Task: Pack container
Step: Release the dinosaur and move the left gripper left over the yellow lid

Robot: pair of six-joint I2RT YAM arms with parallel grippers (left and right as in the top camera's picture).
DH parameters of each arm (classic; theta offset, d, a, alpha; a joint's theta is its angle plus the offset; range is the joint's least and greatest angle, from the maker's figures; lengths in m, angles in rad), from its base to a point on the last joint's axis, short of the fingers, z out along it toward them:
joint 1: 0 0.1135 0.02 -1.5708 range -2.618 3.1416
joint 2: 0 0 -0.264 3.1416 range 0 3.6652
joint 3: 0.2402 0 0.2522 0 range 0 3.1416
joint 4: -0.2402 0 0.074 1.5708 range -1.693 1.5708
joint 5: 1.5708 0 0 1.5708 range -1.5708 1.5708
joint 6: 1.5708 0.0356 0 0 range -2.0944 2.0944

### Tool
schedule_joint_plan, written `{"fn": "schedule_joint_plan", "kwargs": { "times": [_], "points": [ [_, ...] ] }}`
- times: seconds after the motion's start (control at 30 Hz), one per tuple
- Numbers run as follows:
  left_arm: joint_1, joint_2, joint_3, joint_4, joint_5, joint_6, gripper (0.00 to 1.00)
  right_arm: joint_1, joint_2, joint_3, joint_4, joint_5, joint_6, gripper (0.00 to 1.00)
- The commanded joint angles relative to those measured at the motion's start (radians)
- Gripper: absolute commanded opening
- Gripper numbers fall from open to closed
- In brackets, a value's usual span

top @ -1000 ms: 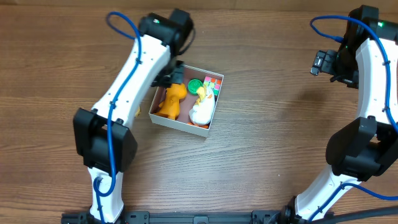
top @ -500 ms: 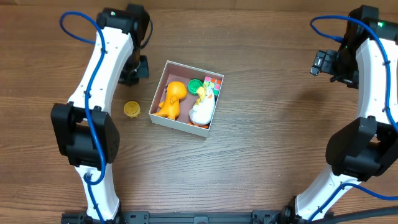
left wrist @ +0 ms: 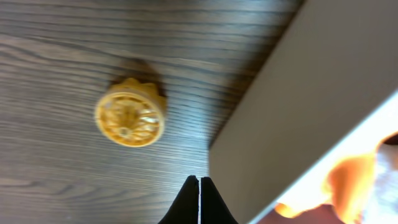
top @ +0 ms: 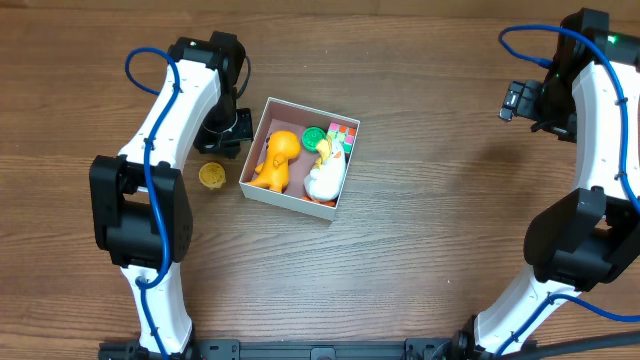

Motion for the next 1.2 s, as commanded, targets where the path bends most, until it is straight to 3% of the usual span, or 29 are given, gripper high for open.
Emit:
{"fn": "schedule_joint_plan", "kwargs": {
  "times": [0.0, 0.47, 1.17],
  "points": [
    [-0.027, 0.003, -0.009, 0.002, 0.076, 0.026, 0.04, 0.003, 0.002, -0.001, 0.003, -0.001, 0.003, 1.0],
    [-0.129, 0.003, -0.009, -0.002, 0.082, 0.011, 0.05, 0.003, 0.002, -0.001, 0.003, -0.001, 0.003, 1.0],
    [-0.079, 0.003, 0.056, -0.021, -0.013, 0.008, 0.05, 0.003, 0.002, -0.001, 0.003, -0.001, 0.003, 1.0]
  ]
}}
